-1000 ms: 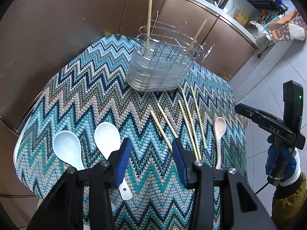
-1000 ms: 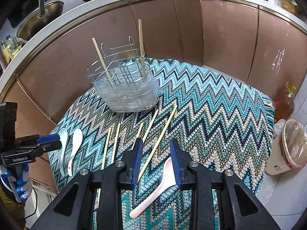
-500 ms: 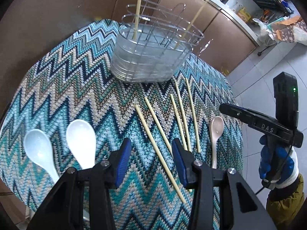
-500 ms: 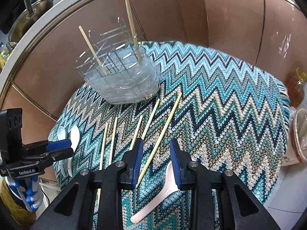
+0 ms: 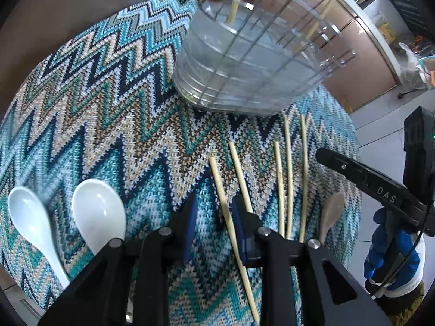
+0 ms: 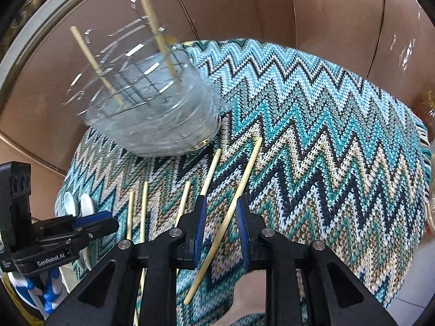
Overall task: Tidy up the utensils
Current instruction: 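Grasp a bamboo chopstick with the right gripper while the left gripper grasps another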
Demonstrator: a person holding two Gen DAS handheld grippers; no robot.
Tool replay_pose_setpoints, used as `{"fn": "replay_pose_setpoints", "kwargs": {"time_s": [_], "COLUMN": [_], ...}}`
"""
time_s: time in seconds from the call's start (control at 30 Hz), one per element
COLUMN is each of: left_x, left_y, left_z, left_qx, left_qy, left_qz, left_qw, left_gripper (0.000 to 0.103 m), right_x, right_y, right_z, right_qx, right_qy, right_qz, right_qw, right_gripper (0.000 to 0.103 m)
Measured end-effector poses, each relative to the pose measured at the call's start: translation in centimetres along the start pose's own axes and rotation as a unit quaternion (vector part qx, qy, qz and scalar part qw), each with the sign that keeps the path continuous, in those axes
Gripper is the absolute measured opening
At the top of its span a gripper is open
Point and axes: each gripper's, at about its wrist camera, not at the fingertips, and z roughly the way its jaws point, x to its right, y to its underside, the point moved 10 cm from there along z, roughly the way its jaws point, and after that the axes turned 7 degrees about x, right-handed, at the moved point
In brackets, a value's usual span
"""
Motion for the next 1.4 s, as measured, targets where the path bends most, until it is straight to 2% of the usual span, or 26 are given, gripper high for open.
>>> {"fn": "replay_pose_setpoints", "kwargs": {"time_s": [0.4, 0.5, 0.67, 0.87, 0.97, 1.03, 1.2, 1.4], "left_x": [1.3, 1.6, 1.6, 1.9, 2.3, 2.5, 2.5, 2.0], "left_y": [-0.4, -0.5, -0.5, -0.2, -0.7, -1.4, -2.6, -3.4], "left_z": [3.3, 3.8, 3.7, 2.0, -0.1, -2.1, -6.7, -11.0], "left_qx": [-0.037, -0.039, -0.026, 0.011, 0.045, 0.076, 0.137, 0.181], "left_qy": [-0.041, -0.049, -0.046, -0.019, -0.002, 0.014, 0.018, 0.023], "left_qz": [0.015, 0.017, 0.009, 0.010, 0.022, 0.031, 0.047, 0.057], "left_qw": [0.9984, 0.9979, 0.9986, 0.9997, 0.9987, 0.9965, 0.9894, 0.9815], "left_gripper": [0.014, 0.009, 0.008, 0.005, 0.005, 0.005, 0.005, 0.005], "right_x": [1.2, 1.1, 0.6, 1.0, 0.5, 0.1, -0.6, -2.2], "right_y": [-1.3, -1.0, -0.9, -1.5, -2.0, -2.0, -2.2, -1.7], "right_z": [3.7, 4.9, 5.1, 2.2, 0.2, -1.2, -4.5, -8.2], "right_qx": [-0.032, -0.041, -0.034, 0.001, 0.026, 0.043, 0.083, 0.120], "right_qy": [0.029, 0.037, 0.030, -0.007, -0.017, -0.020, -0.029, -0.029], "right_qz": [0.008, 0.006, 0.012, 0.030, 0.025, 0.017, -0.003, -0.023], "right_qw": [0.999, 0.998, 0.999, 1.000, 0.999, 0.999, 0.996, 0.992], "right_gripper": [0.017, 0.012, 0.009, 0.007, 0.006, 0.006, 0.006, 0.005]}}
